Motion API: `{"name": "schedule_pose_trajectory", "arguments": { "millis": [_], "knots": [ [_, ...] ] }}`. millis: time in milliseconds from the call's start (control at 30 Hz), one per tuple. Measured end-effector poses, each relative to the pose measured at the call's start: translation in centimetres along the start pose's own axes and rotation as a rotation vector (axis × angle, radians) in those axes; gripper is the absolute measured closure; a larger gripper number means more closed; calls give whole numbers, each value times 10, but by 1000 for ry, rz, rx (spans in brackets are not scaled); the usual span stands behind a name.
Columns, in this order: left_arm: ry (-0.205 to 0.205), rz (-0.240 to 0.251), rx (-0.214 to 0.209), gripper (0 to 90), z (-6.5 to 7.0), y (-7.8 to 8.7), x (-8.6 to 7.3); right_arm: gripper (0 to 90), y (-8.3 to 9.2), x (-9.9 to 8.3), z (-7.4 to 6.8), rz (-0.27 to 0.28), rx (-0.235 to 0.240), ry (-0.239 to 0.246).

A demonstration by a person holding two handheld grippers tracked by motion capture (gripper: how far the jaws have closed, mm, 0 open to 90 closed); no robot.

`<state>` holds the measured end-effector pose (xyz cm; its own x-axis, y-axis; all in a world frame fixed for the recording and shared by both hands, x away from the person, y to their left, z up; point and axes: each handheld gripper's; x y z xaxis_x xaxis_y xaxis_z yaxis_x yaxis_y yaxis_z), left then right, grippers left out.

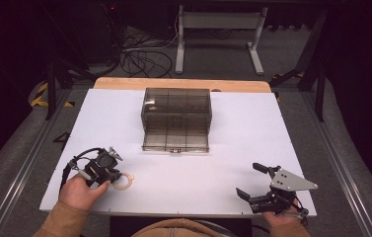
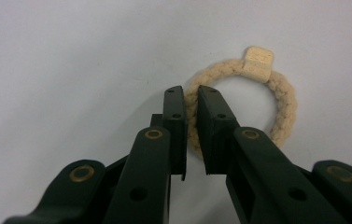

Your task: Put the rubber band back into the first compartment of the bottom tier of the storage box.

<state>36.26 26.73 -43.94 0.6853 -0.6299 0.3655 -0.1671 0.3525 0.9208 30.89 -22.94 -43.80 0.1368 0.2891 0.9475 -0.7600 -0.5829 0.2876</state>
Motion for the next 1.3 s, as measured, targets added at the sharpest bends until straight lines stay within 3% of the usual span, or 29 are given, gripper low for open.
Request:
{"name": "schedule_pose_trajectory", "arguments": {
  "millis": [400,800,967,1300],
  "knots": [
    [8,4,-3,834,-1,0,0,35,0,0,0,0,0,1],
    [4,47,-4,837,1,9,-1,35,0,0,0,-1,0,1],
    [0,81,5,838,1,14,-2,35,0,0,0,0,-1,0],
    [-9,193,32,838,2,26,-5,35,0,0,0,-2,-2,0]
  ]
}}
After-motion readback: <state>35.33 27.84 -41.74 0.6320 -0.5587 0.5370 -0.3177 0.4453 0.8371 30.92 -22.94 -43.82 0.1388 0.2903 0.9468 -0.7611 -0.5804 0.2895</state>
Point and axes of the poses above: each handheld gripper's, and its own axes: y roughly backward along the jaws, x roughly out of its top, z roughly to its right, and after that the axes turned 13 degrees about -x, right-handed
